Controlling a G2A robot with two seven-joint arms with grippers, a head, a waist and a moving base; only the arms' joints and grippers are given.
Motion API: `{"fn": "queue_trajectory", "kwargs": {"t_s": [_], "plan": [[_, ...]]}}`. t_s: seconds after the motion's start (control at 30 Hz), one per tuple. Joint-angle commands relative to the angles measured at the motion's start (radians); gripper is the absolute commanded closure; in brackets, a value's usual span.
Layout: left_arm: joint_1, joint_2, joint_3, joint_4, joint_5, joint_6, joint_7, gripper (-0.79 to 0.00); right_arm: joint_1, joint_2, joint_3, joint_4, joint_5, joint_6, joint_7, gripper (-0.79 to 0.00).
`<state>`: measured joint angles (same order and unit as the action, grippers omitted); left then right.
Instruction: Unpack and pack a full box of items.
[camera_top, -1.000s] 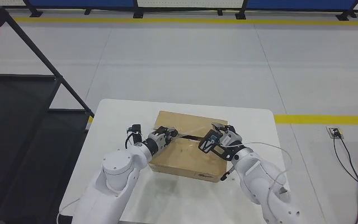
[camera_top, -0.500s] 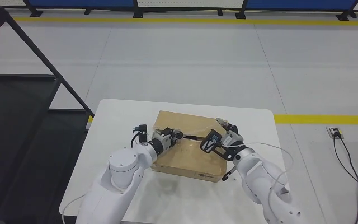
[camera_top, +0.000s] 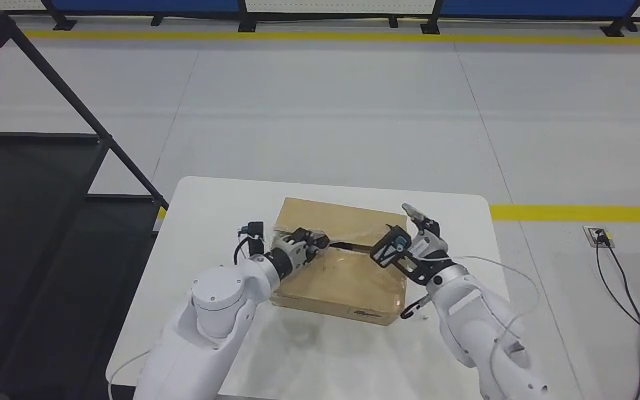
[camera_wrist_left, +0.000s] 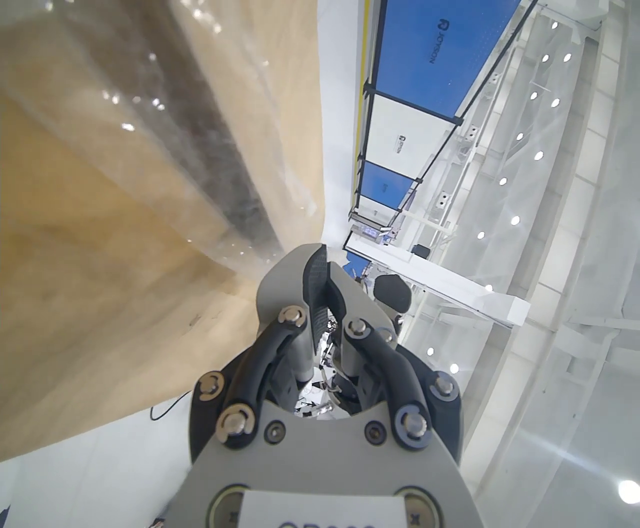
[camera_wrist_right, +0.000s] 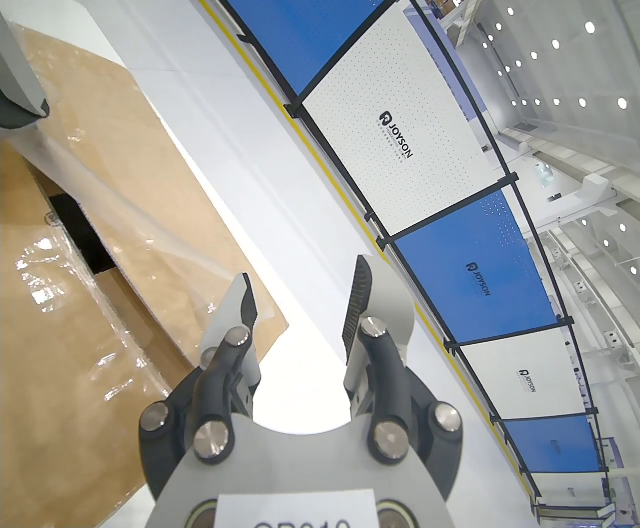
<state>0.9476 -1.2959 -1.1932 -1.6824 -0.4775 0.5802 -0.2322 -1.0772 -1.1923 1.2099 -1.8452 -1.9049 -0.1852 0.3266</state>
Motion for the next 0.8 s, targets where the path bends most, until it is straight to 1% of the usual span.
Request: {"fn": "queue_trajectory", "kwargs": {"t_s": [0.0,0.1,0.23,0.27,0.3,0.33,0.53,0.77], "plan": [[0.004,0.001,-0.031,-0.003,-0.005,-0.007,0.033,0.000,-0.019,0.000,0.022,-0.014,0.025,0.028,-0.022,-0.785],[-0.003,0.002,-0.041,0.005,-0.002,0.024,0.043,0.000,-0.059,0.002,0.058,-0.048,0.065,0.044,-0.069,-0.785],[-0.016,0.006,-0.021,0.007,0.062,0.024,0.026,0.000,-0.115,0.007,0.107,-0.086,0.095,0.032,-0.117,-0.785],[-0.017,0.006,-0.019,0.004,0.069,0.016,0.017,-0.222,-0.126,0.008,0.116,-0.091,0.096,0.029,-0.122,-0.785],[-0.015,0.006,-0.021,0.000,0.067,0.002,0.012,-0.493,-0.135,0.009,0.124,-0.095,0.098,0.027,-0.127,-0.785],[-0.011,0.006,-0.025,-0.002,0.053,-0.007,0.004,-0.785,-0.142,0.009,0.132,-0.097,0.100,0.027,-0.132,-0.785],[-0.019,0.007,-0.011,0.009,0.076,-0.010,-0.025,-0.785,-0.160,0.010,0.159,-0.085,0.117,0.027,-0.155,-0.785],[-0.059,-0.003,0.028,0.050,0.080,-0.019,-0.021,-0.785,-0.173,0.009,0.179,-0.073,0.129,0.027,-0.173,-0.785]]}}
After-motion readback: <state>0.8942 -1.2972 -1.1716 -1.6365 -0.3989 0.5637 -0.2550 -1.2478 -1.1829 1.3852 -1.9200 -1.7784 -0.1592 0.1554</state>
